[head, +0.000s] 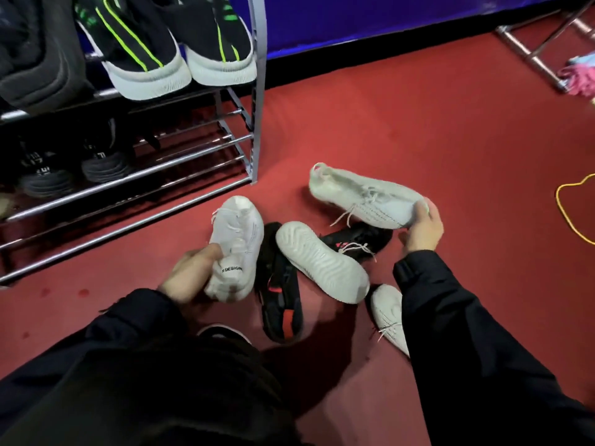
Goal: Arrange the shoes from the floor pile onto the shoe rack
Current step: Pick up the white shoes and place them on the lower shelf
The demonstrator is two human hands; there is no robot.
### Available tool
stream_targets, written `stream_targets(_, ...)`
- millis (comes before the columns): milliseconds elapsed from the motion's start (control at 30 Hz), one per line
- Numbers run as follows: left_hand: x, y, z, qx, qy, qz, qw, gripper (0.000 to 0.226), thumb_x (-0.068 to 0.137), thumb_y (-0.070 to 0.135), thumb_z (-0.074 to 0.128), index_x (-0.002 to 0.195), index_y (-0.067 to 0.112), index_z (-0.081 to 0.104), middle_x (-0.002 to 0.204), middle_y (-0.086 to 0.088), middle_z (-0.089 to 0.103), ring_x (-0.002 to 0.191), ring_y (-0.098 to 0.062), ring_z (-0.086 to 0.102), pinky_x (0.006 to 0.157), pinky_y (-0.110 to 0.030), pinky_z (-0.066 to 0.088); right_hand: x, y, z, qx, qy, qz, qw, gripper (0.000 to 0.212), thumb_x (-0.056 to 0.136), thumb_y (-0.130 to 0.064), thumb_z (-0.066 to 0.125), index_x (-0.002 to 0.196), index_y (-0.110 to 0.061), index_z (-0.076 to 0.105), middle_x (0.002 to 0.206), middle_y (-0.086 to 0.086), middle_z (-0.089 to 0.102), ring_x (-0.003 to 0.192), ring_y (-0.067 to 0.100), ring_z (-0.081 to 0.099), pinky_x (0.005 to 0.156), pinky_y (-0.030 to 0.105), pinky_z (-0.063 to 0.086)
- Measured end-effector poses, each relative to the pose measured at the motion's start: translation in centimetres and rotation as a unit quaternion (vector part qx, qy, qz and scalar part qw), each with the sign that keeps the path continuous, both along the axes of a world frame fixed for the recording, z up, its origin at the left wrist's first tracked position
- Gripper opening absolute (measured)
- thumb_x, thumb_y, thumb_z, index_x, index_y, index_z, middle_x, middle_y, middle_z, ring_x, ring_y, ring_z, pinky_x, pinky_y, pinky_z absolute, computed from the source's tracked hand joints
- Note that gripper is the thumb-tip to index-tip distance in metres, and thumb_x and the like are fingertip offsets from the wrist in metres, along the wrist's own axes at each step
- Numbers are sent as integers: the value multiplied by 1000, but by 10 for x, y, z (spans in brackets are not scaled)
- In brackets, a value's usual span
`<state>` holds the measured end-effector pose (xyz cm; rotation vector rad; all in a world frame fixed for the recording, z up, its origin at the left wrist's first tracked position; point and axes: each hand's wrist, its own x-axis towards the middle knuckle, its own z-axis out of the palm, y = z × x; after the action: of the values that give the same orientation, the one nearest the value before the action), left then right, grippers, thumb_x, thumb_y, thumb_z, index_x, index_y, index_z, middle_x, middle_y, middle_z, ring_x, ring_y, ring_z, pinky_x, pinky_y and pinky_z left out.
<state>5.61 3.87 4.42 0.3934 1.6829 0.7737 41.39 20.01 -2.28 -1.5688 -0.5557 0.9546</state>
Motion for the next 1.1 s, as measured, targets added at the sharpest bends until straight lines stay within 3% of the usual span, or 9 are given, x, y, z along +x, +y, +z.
stream_targets(100,-9,-9,5,0,48,-8,999,26,64,28,53,71,6,65,57,-11,61,59,-28,55,61,-39,44,2,-2,18,-23,98,137,985,20,103,-26,49,113,-20,65,61,-6,52,36,5,32,32,14,25)
stream_targets(167,-13,-11,12,5,53,9,999,24,67,27,53,72,6,62,68,-13,63,65,-29,56,63,-39,44,-15,-8,28,-51,184,179,965,17,106,-23,45,103,-19,61,50,-7,45,32,2,26,30,13,18)
stream_targets(333,-6,-11,45,72,70,13,995,13,70,21,50,63,10,48,68,-9,50,70,-25,45,65,-40,33,-65,-23,34,-83,291,251,919,16,103,-30,52,97,-23,65,55,-7,41,33,3,21,32,17,16)
stream_targets(467,-7,-15,59,108,108,-15,988,27,86,6,43,60,13,43,69,-7,47,76,-24,41,66,-40,31,-91,-27,42,-93,312,283,902,11,100,-35,56,100,-29,65,52,-9,41,35,5,18,35,21,13)
stream_targets(733,-25,-37,47,80,150,20,985,16,86,19,45,74,11,51,76,-6,52,71,-26,47,69,-38,37,-81,-33,39,-92,248,87,960,7,102,-20,53,102,-19,59,73,-2,56,33,5,35,33,16,24)
stream_targets(800,-31,-45,39,54,155,35,986,13,78,25,46,72,14,51,75,-5,53,72,-26,48,72,-37,37,-75,-45,22,-112,257,55,958,12,101,-16,53,112,-16,59,83,1,59,40,7,46,40,18,41)
stream_targets(900,-33,-53,32,43,139,51,988,12,77,24,49,66,20,47,71,-3,52,69,-24,49,72,-36,36,-74,-66,-7,-127,313,64,939,34,102,-6,51,135,-12,54,120,7,63,89,18,69,87,30,60)
stream_targets(967,-34,-53,25,46,131,46,989,16,83,19,48,67,20,47,69,-4,49,67,-23,46,69,-36,35,-76,-75,-20,-199,236,90,947,35,101,-9,49,136,-11,51,113,9,62,98,22,67,96,32,56)
stream_targets(1100,-27,-52,28,73,129,11,989,15,90,15,47,78,11,55,73,-7,52,65,-23,46,61,-35,33,-94,-93,-27,-221,-165,105,955,21,88,-13,53,109,-10,56,97,7,59,94,24,57,86,28,42)
